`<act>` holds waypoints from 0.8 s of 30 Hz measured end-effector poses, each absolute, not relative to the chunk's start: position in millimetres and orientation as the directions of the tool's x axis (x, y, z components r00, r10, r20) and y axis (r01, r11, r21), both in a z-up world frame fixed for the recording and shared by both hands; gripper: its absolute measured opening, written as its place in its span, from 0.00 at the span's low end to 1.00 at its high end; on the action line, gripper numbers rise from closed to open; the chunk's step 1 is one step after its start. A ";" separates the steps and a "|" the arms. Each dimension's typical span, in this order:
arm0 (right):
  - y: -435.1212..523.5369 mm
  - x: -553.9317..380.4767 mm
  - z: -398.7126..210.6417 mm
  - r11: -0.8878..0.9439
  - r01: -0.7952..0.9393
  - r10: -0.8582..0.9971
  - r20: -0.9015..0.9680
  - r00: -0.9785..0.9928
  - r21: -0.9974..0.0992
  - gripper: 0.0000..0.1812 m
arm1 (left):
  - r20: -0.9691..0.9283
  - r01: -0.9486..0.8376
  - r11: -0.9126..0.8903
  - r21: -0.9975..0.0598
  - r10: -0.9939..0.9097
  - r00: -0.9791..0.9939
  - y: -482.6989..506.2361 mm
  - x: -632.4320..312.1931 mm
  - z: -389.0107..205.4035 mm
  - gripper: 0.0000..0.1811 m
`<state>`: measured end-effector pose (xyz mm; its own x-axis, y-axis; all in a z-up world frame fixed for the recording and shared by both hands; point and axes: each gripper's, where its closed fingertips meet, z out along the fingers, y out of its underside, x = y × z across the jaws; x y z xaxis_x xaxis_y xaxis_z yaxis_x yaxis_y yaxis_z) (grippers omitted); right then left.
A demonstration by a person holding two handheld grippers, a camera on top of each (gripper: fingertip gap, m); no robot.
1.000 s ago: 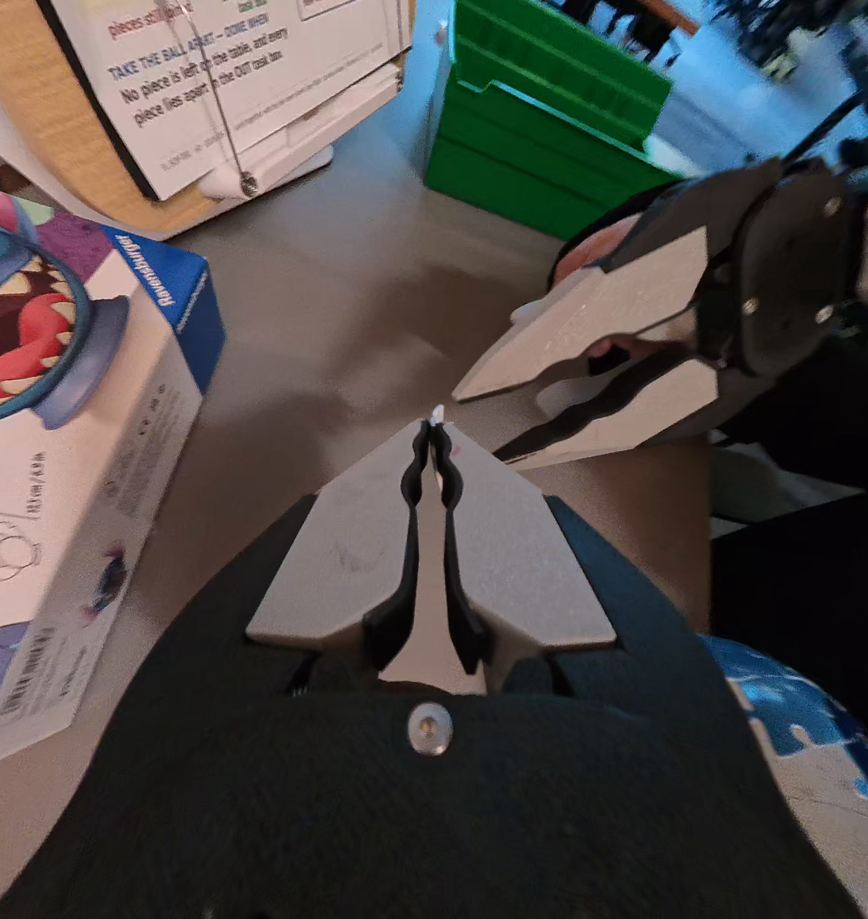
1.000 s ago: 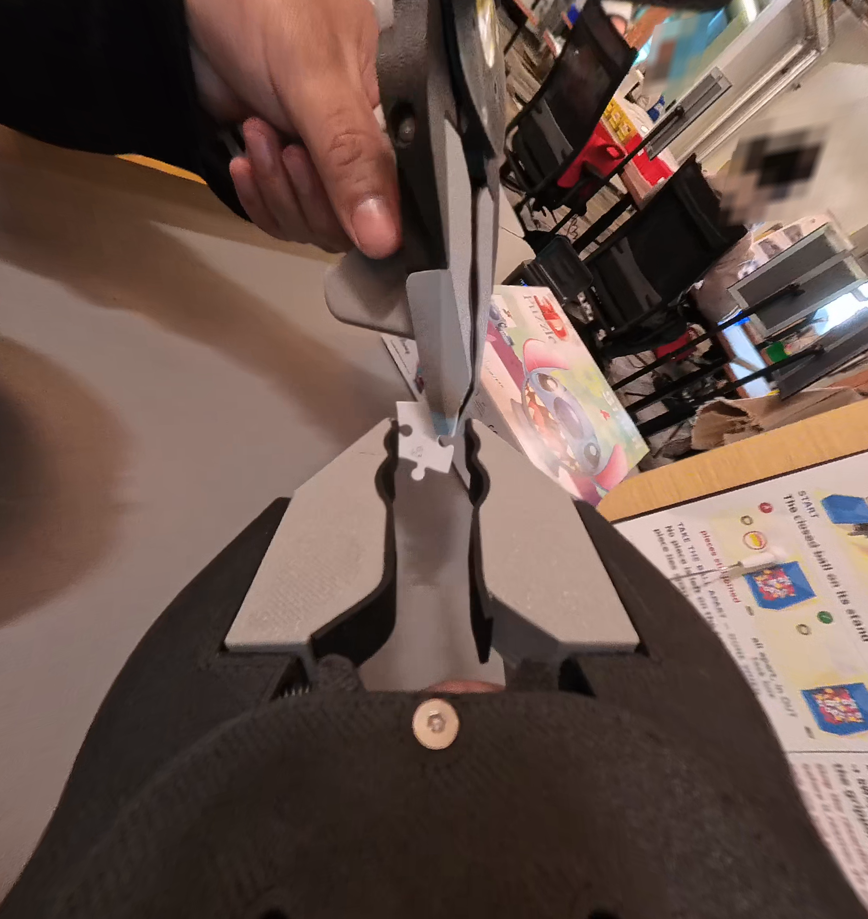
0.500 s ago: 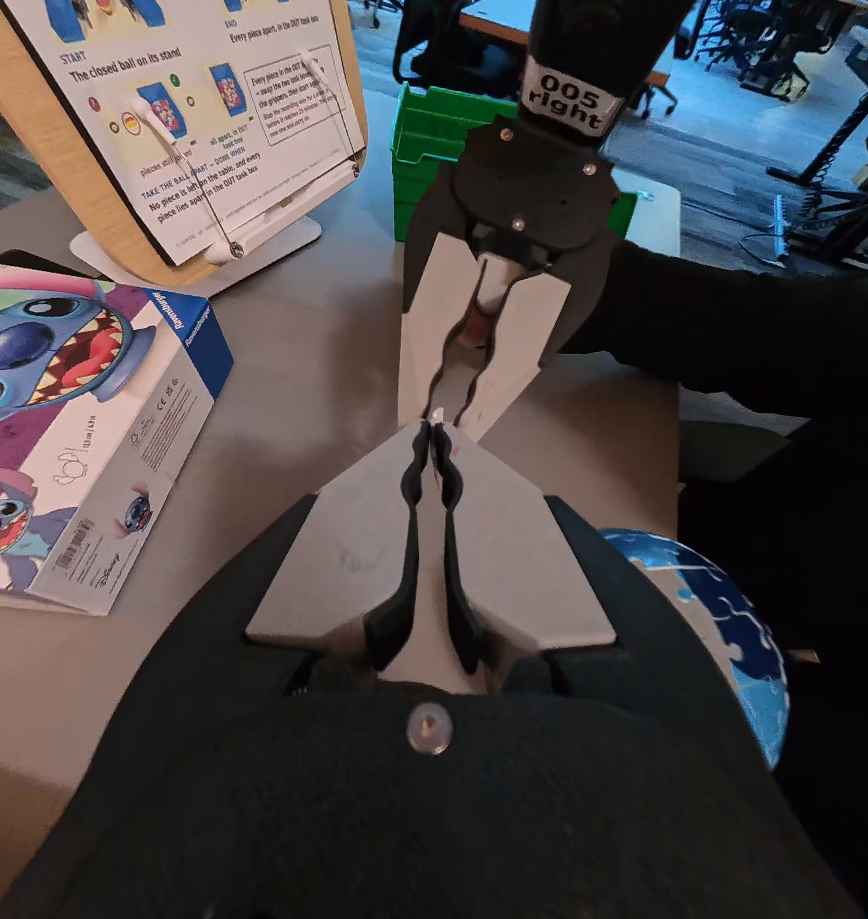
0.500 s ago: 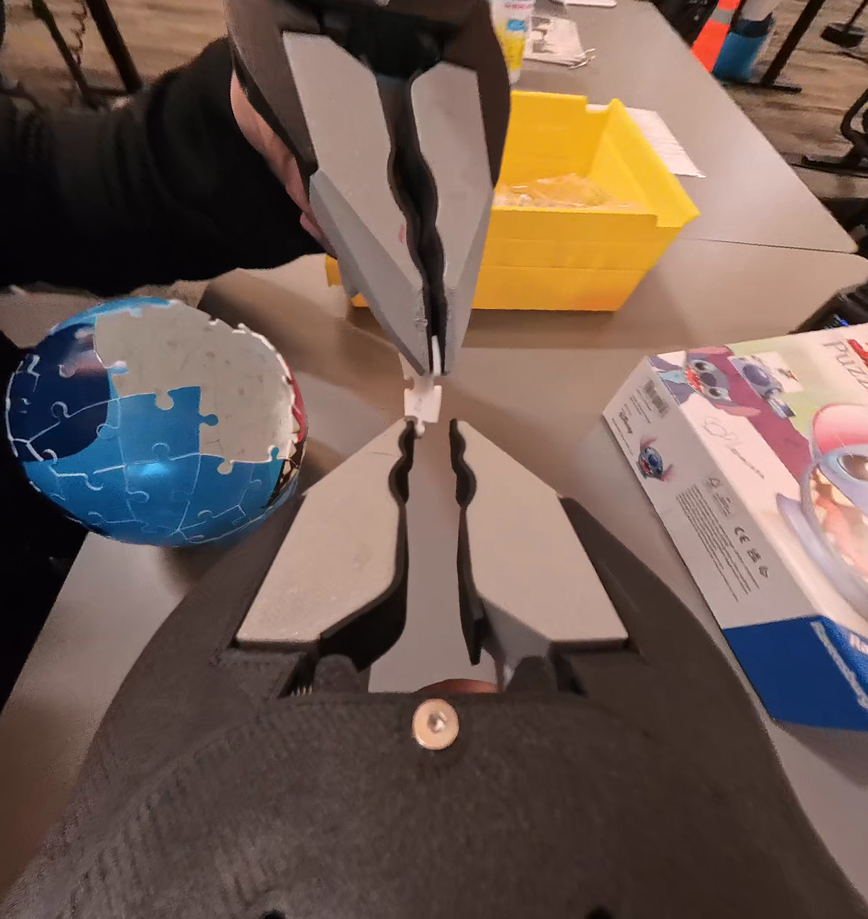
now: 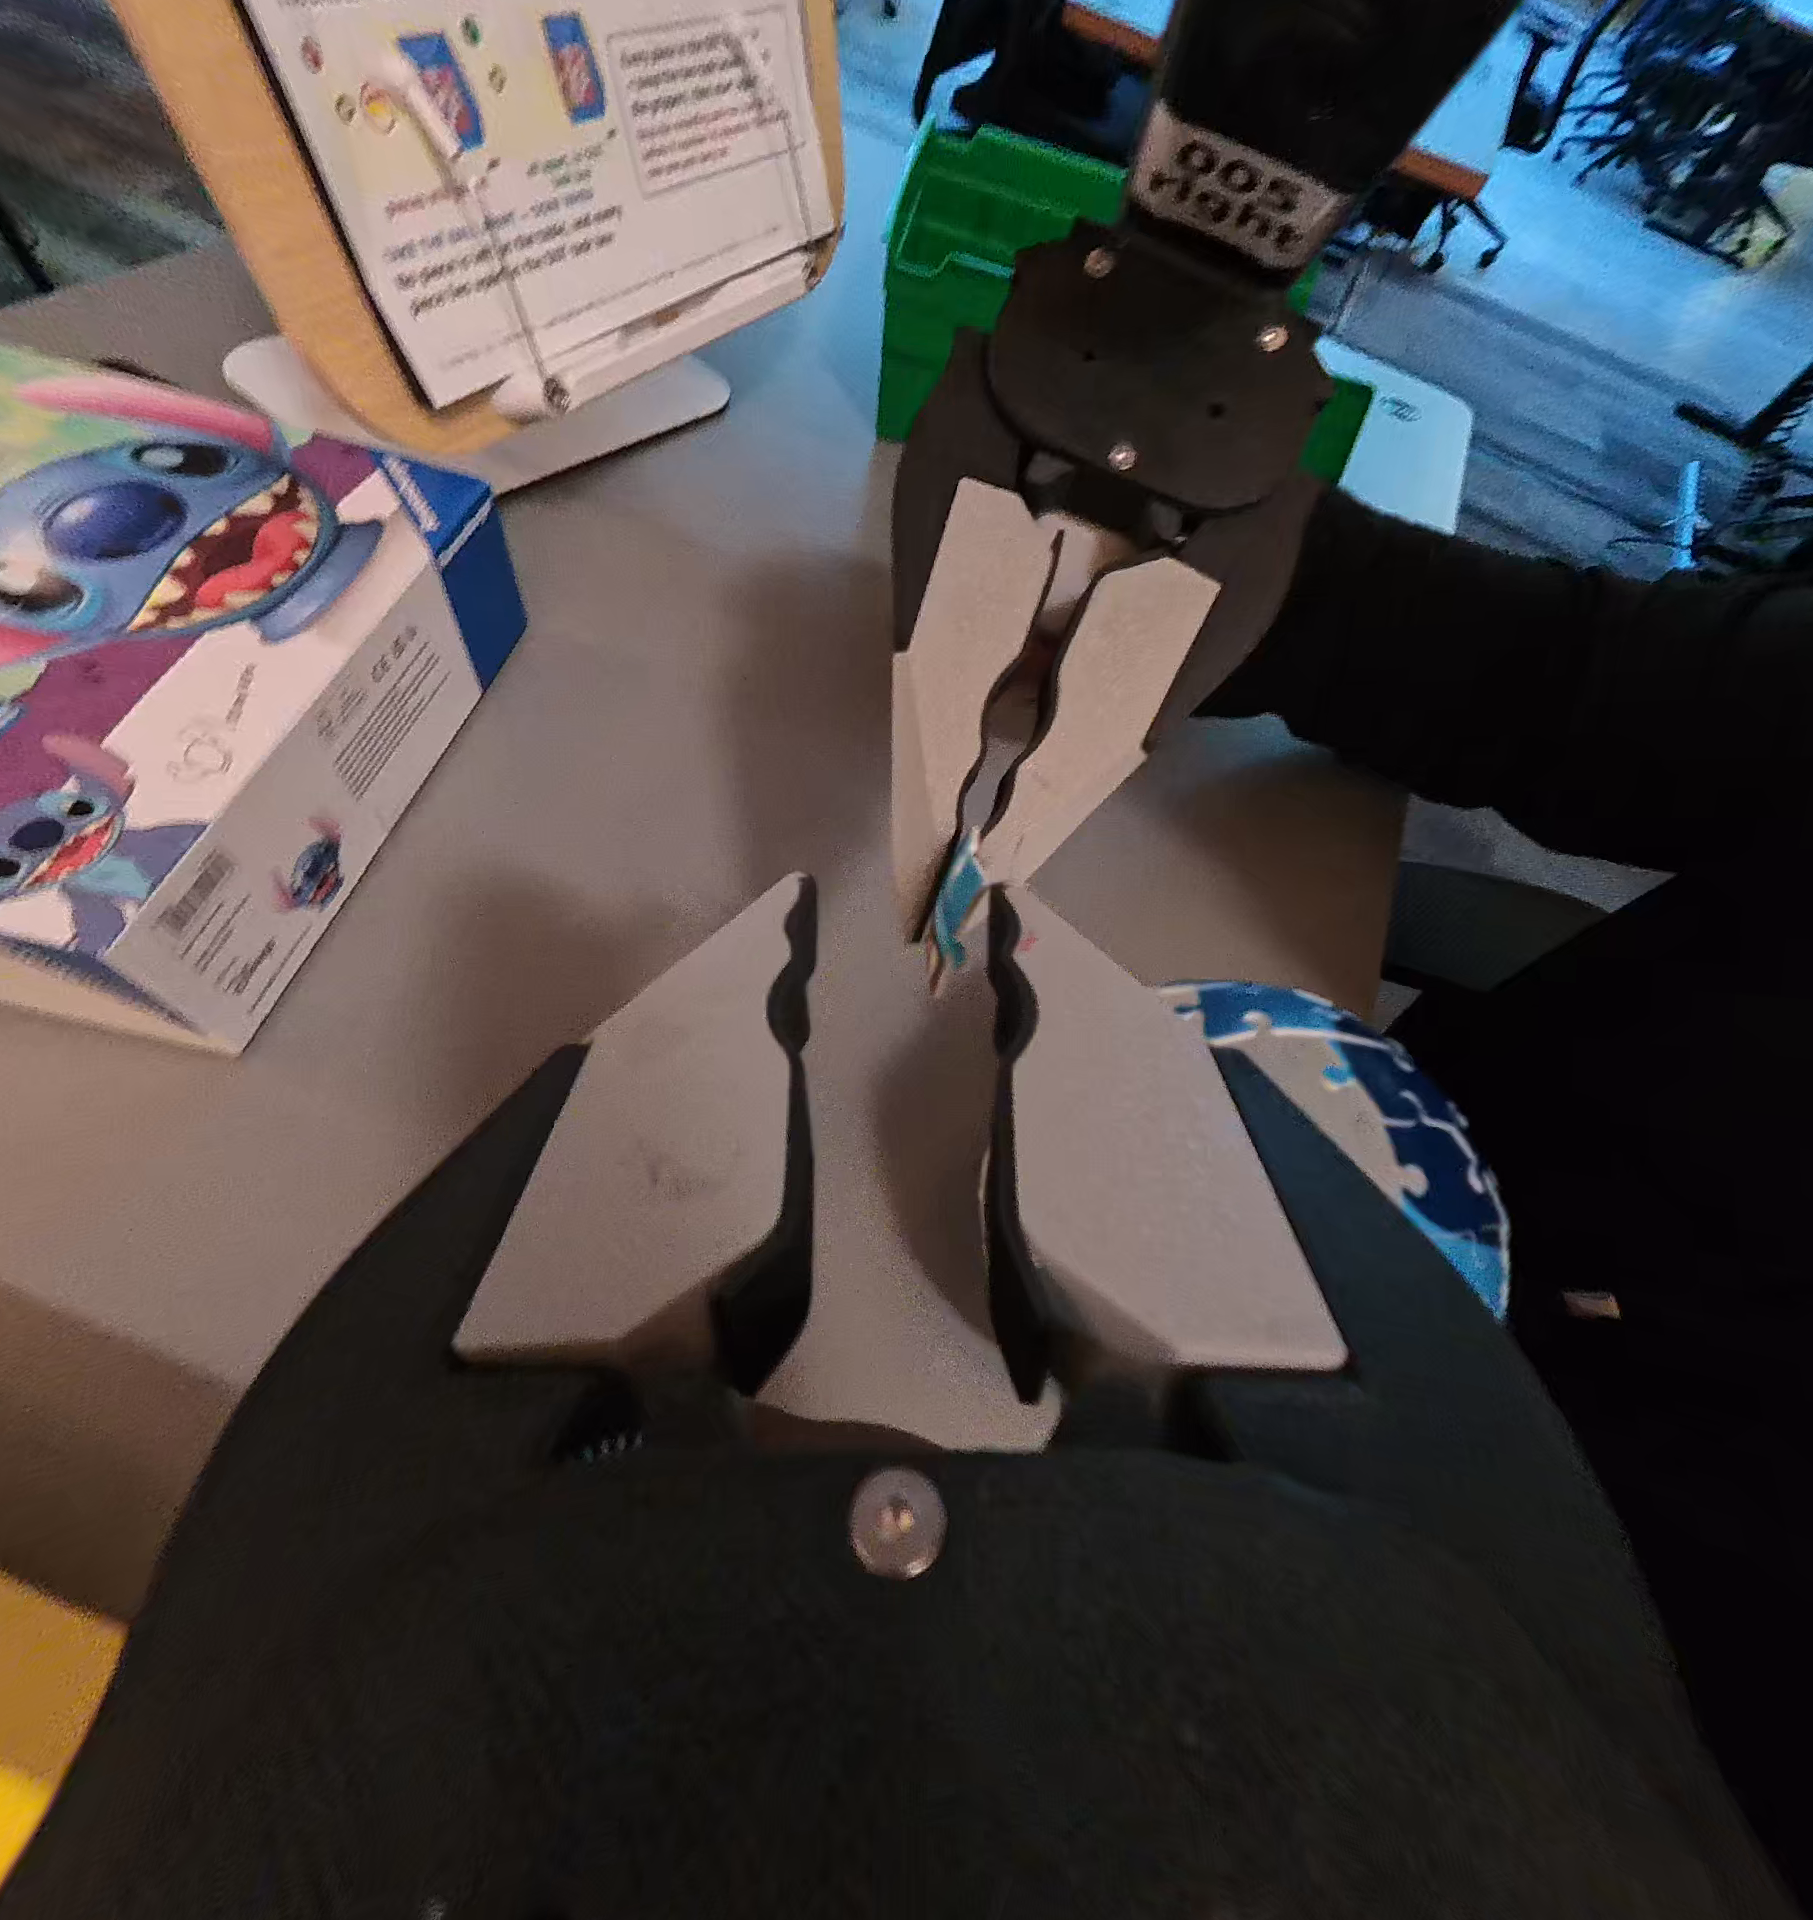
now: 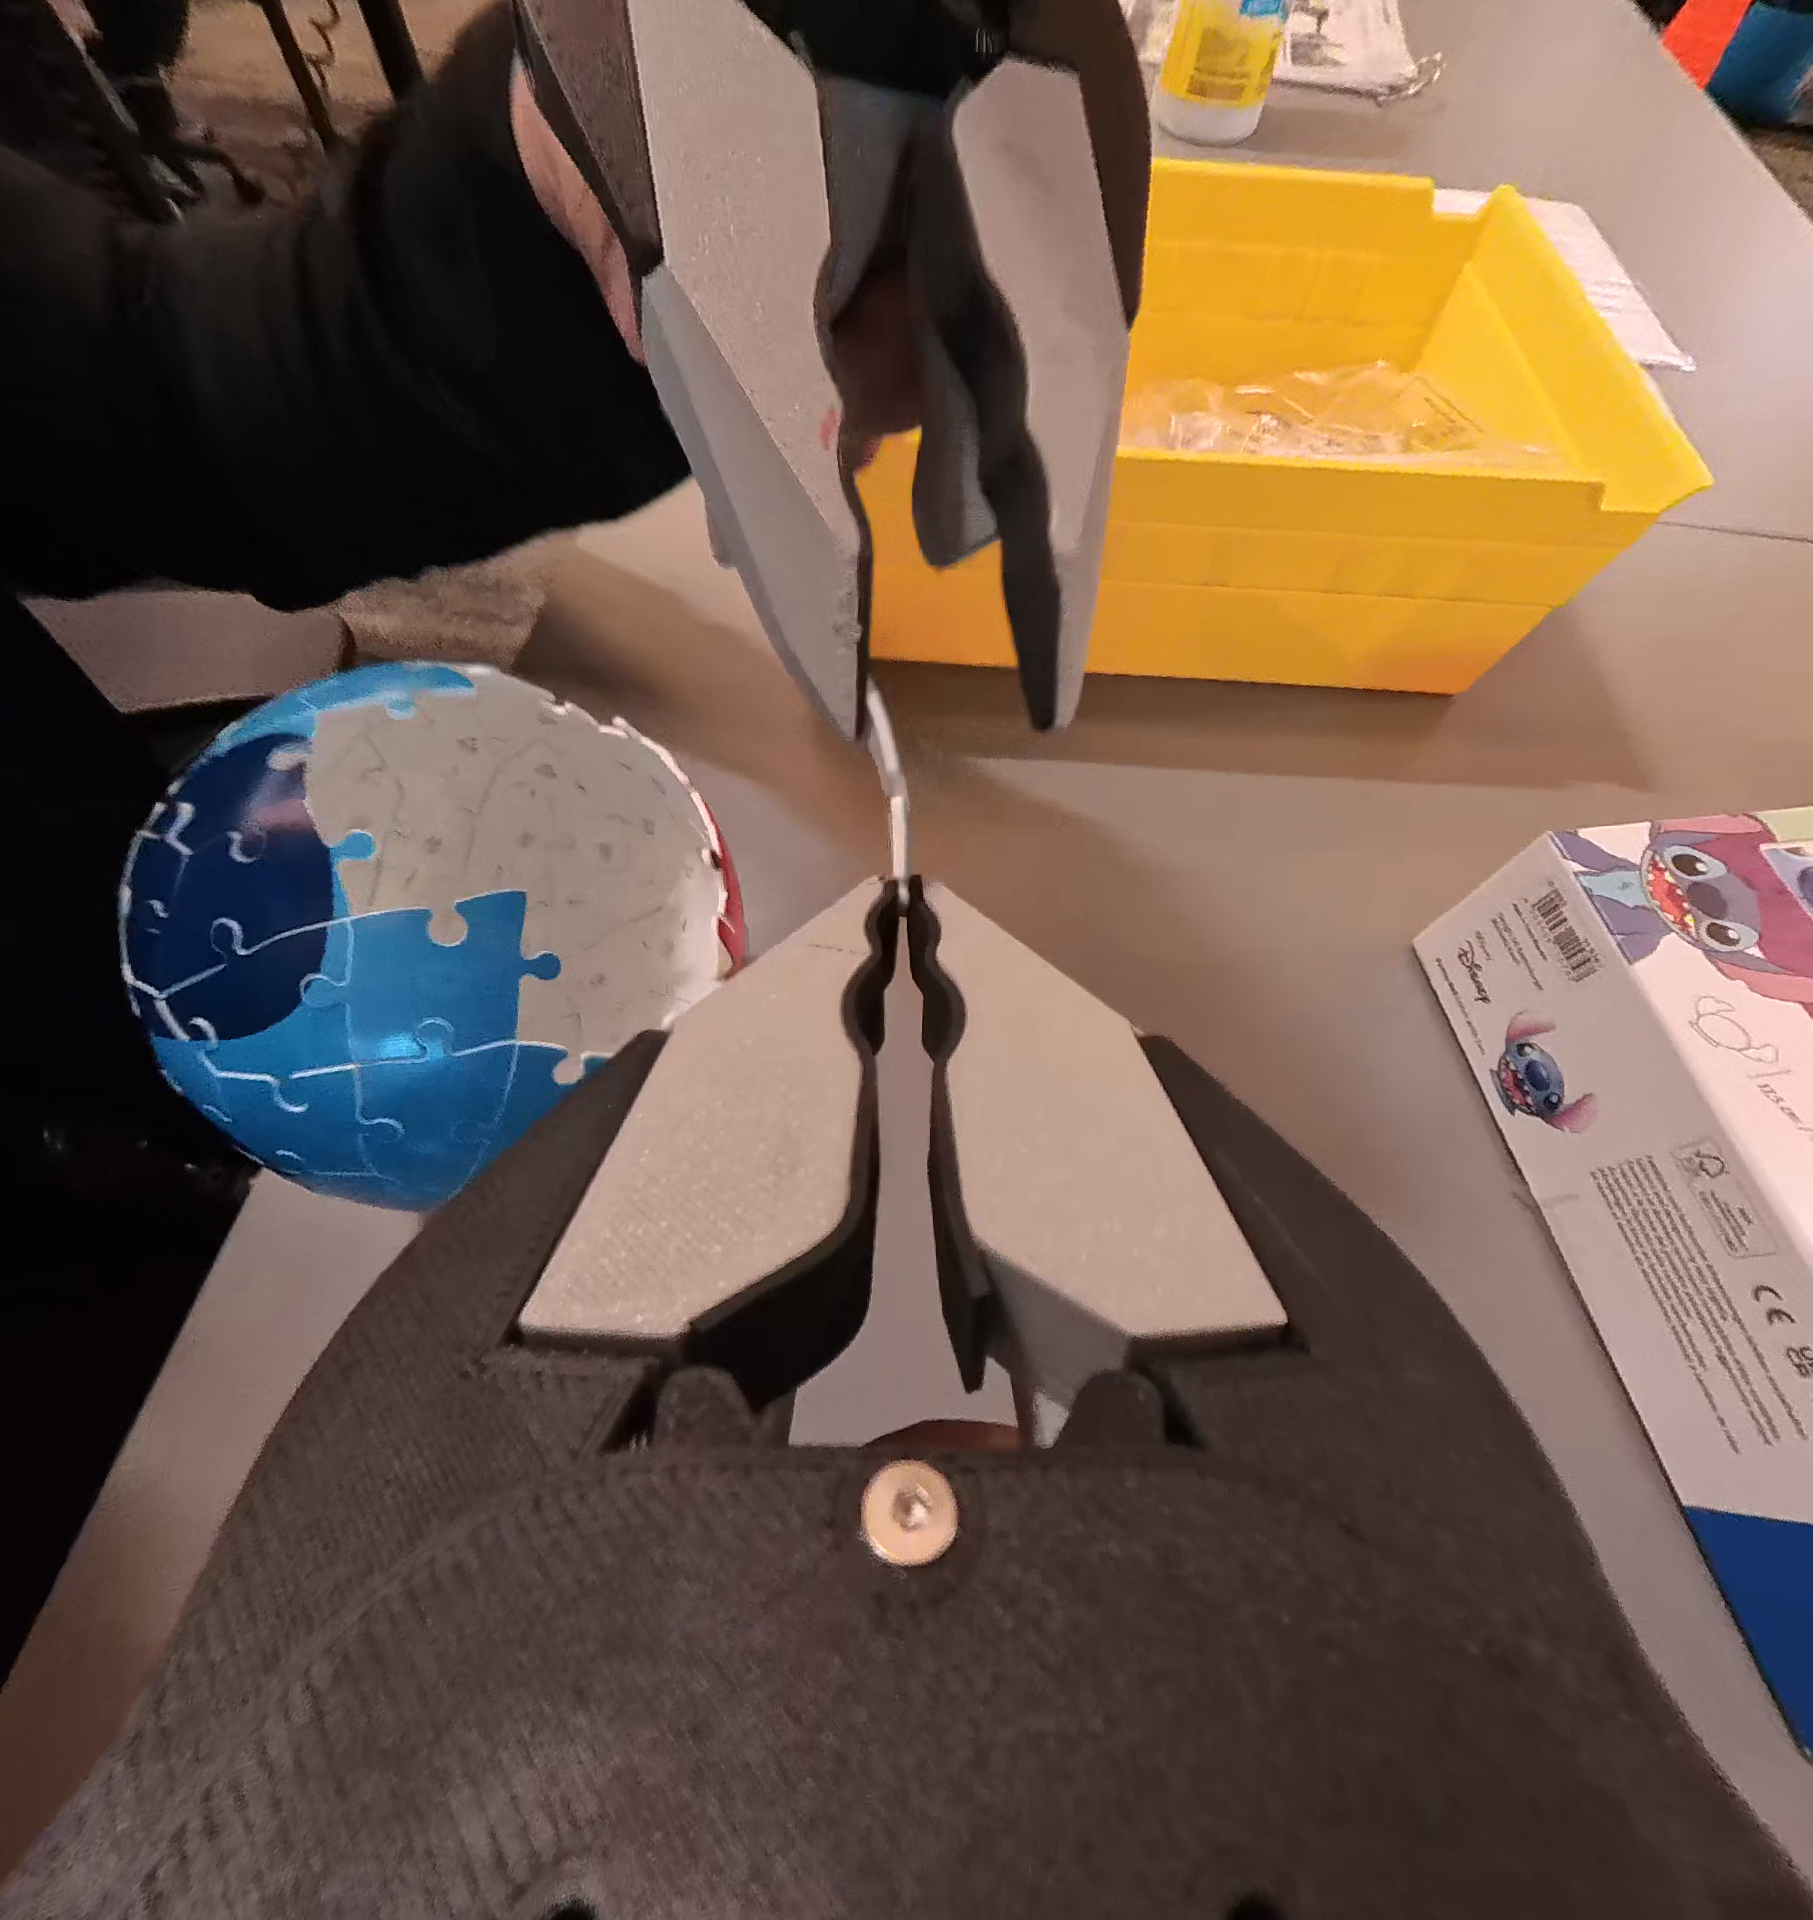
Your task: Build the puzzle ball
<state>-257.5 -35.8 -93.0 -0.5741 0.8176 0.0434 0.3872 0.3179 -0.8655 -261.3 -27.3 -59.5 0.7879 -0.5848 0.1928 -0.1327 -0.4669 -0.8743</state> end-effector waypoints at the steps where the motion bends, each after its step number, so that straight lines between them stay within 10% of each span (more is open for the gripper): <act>1: -36.9 -257.5 -96.7 0.329 0.402 0.815 0.042 -0.578 -0.854 0.00 | 0.196 -0.132 -0.485 -0.864 -0.566 0.801 -29.1 -267.7 -61.3 0.19; 24: -72.5 -245.6 -111.8 0.384 0.624 0.809 -0.078 -0.583 -0.680 0.00 | 0.242 -0.230 -0.588 -0.775 -0.613 0.752 -77.2 -253.7 -86.3 0.13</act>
<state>-245.6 -72.5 -111.8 -0.5829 0.8088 -0.0780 0.6242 0.3843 -0.6802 -253.7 -77.2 -86.3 0.7522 -0.6130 0.2418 -0.2302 -0.5883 -0.7752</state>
